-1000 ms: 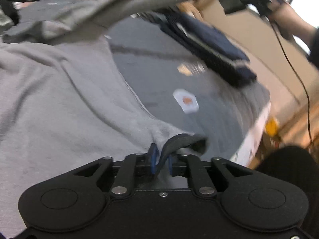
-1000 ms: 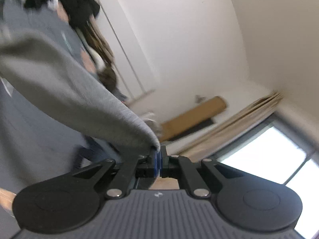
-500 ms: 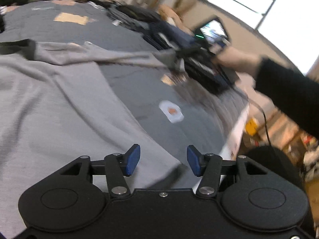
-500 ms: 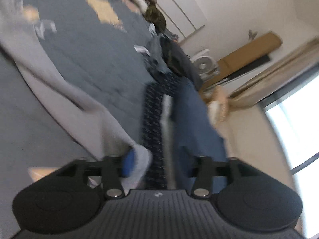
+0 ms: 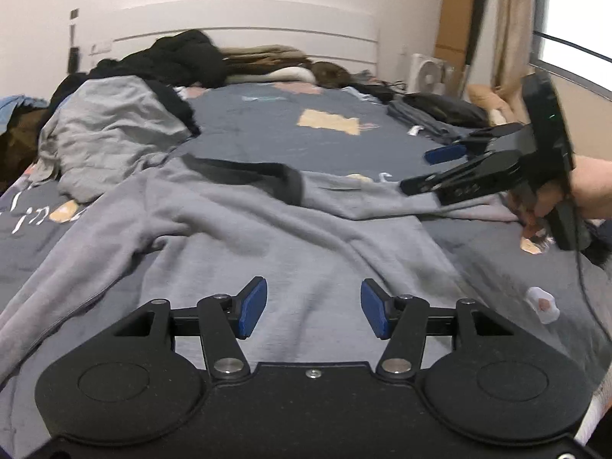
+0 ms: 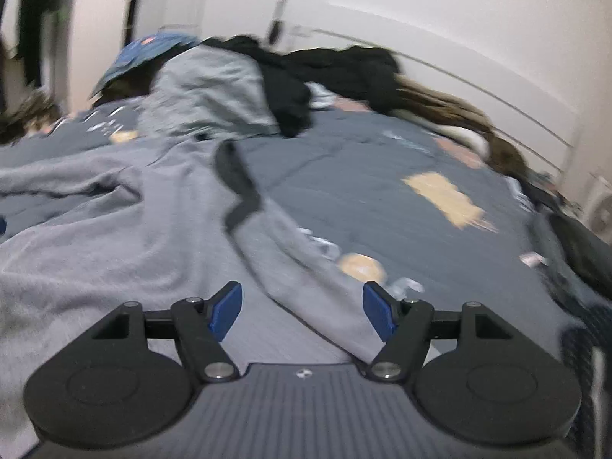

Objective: Fold clothes

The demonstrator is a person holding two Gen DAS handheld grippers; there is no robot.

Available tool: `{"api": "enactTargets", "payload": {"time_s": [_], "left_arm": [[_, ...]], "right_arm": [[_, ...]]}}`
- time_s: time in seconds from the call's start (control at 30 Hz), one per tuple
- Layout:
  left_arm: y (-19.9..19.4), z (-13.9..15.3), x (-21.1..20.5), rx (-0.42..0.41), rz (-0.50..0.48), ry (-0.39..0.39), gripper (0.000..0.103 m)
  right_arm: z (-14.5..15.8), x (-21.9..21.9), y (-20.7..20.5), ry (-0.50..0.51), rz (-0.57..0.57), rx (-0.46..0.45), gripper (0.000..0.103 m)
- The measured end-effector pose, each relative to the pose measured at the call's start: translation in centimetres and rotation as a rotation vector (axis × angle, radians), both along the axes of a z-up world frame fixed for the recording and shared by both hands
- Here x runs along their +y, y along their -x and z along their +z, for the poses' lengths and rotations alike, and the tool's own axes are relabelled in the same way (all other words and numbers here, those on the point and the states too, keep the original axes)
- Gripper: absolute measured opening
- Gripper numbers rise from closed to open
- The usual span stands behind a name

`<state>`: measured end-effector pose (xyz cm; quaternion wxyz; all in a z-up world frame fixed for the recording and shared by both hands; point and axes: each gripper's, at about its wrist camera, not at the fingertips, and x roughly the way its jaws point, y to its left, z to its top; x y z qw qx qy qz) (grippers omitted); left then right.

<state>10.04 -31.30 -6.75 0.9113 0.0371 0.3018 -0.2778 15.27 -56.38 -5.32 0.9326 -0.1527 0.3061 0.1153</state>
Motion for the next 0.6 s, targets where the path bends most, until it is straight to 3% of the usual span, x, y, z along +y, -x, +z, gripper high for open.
{"api": "enactTargets", "payload": {"time_s": [0.17, 0.33, 0.6], "left_arm": [[-1.5, 0.5, 1.5, 0.017, 0.042, 0.035, 0.054], [-2.8, 0.2, 3.8, 0.064, 0.079, 0.051, 0.055], [-4.2, -0.5, 4.9, 0.133, 0.106, 0.087, 0.055]], "right_arm": [[-2.1, 3.8, -3.8, 0.021, 0.086, 0.037, 0.068], [-3.9, 6.0, -7.0, 0.096, 0.127, 0.048, 0.055], [-7.2, 7.6, -11.0, 0.223, 0.171, 0.093, 0.054]]}}
